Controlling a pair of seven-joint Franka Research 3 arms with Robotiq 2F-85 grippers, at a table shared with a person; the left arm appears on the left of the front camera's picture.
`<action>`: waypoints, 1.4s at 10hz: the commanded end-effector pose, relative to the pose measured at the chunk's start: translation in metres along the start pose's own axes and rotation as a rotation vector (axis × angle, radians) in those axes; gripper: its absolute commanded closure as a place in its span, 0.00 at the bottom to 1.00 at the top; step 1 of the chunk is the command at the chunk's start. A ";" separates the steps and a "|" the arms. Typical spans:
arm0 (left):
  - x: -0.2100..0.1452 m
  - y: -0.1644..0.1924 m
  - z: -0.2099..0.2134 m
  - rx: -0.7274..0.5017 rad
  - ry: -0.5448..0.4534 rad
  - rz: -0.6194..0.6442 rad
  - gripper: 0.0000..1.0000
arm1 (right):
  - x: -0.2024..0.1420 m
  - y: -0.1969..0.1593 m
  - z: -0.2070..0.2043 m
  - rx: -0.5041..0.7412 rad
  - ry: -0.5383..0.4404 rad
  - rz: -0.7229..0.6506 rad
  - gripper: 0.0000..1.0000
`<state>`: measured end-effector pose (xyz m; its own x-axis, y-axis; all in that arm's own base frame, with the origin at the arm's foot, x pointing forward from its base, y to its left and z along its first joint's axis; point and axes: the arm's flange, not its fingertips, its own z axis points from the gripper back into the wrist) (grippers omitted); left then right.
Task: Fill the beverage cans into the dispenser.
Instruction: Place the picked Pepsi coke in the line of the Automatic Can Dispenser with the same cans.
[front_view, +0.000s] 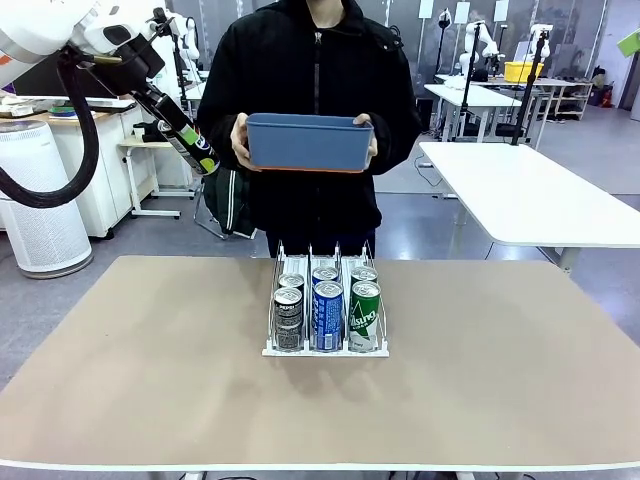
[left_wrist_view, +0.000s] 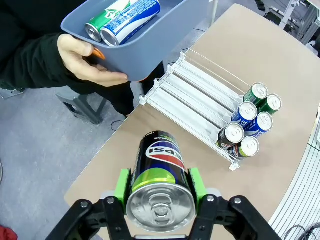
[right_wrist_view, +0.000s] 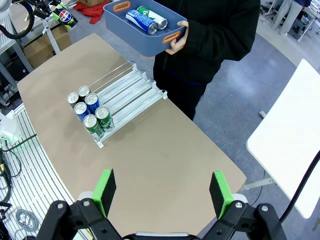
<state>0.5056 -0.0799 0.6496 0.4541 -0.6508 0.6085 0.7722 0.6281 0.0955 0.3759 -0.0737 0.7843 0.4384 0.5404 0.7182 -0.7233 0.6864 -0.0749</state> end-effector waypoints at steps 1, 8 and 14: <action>-0.002 0.003 0.003 -0.003 -0.014 -0.014 0.89 | 0.000 0.001 -0.001 0.009 -0.010 0.002 0.00; 0.002 -0.028 -0.015 -0.047 0.096 -0.033 0.42 | 0.000 0.001 -0.001 0.009 -0.010 0.002 0.00; -0.009 -0.147 -0.074 -0.160 0.238 -0.242 0.42 | 0.000 0.001 -0.001 0.009 -0.010 0.002 0.00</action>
<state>0.4291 -0.1983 0.5728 0.3524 -0.8548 0.3808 0.9138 0.4022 0.0572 0.3759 -0.0736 0.7844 0.4386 0.5405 0.7180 -0.7231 0.6867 -0.0752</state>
